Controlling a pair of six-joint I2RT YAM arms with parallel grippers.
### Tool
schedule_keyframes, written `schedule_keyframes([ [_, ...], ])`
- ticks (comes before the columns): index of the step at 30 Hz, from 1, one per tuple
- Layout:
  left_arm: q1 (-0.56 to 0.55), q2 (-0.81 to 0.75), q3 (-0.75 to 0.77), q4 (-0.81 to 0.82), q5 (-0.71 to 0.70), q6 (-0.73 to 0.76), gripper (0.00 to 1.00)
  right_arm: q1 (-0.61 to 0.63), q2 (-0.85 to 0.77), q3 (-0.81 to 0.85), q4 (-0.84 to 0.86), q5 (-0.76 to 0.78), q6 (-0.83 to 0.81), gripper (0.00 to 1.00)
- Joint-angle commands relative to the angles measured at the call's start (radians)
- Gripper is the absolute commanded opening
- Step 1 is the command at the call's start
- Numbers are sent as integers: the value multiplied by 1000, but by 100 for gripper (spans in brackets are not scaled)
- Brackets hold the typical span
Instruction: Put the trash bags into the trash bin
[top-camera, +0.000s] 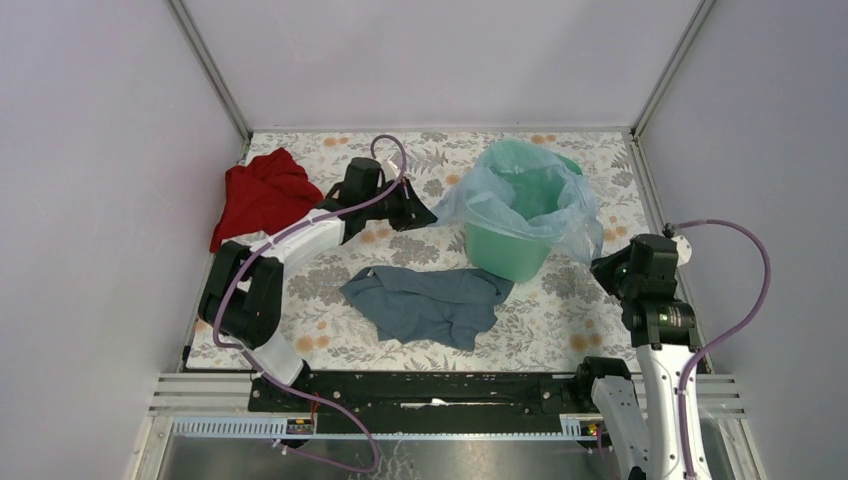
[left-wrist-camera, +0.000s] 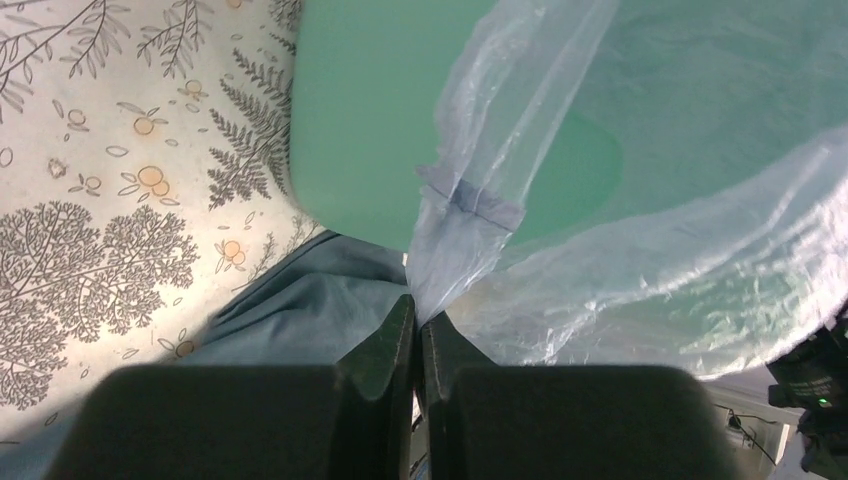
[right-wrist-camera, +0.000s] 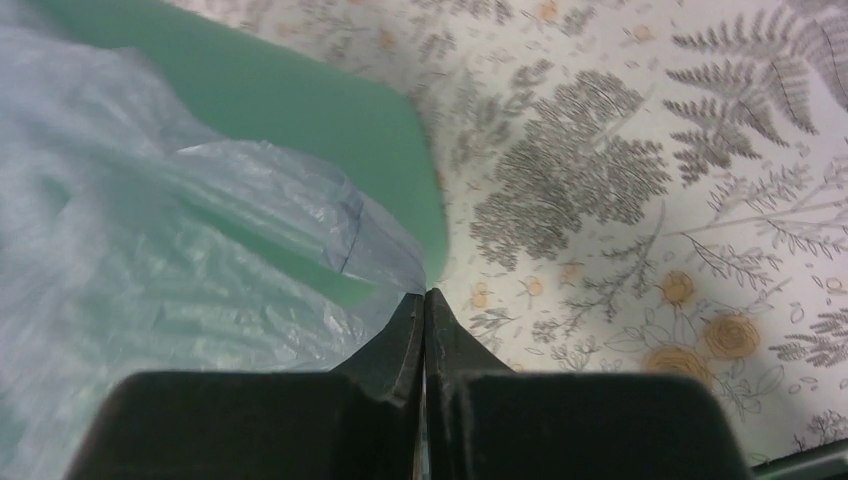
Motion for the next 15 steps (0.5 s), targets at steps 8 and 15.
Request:
schedule_keyframes([
  [8, -24, 119, 62, 30, -69, 14, 5, 0, 165, -113, 212, 96, -70, 1],
  [15, -53, 248, 155, 47, -72, -35, 8, 0, 198, 10, 111, 11, -207, 36],
])
